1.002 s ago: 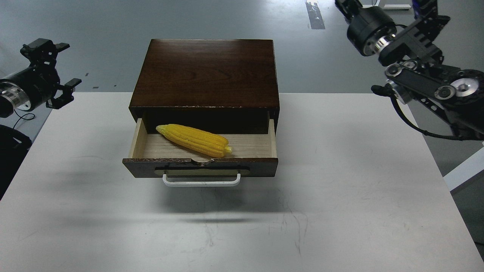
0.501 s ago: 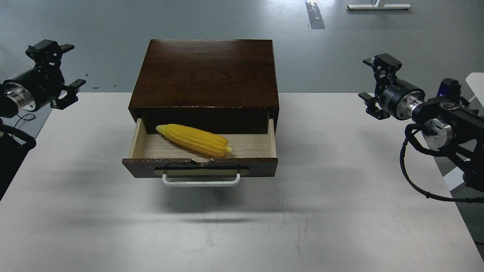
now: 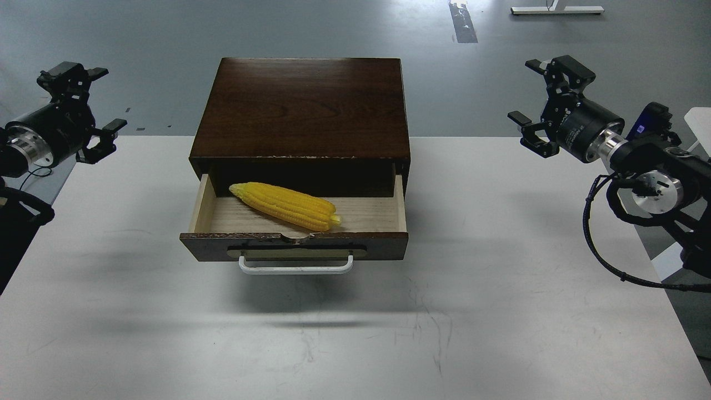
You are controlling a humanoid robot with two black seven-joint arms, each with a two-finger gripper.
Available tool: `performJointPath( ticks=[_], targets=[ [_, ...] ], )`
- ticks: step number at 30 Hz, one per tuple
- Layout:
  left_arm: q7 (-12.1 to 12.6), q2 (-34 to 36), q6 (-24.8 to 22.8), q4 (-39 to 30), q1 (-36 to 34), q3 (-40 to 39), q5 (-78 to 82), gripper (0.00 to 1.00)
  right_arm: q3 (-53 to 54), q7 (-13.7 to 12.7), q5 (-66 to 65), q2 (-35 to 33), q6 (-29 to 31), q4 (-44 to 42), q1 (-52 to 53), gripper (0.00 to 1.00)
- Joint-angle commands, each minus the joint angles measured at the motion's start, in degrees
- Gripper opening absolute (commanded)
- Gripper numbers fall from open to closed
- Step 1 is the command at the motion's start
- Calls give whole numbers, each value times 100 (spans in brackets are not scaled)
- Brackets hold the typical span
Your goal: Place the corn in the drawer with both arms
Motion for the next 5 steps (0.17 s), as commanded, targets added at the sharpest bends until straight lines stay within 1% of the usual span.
performJointPath(
  ticks=[1,5],
  targets=[
    [8,-46,0,9,7,0,-85,99,-3,110,-3,74,-42,-25,-2,100],
    [17,-133,0,53,42,-8,-313,99,23,119,6,267,-95,-245,-11,100]
  ],
)
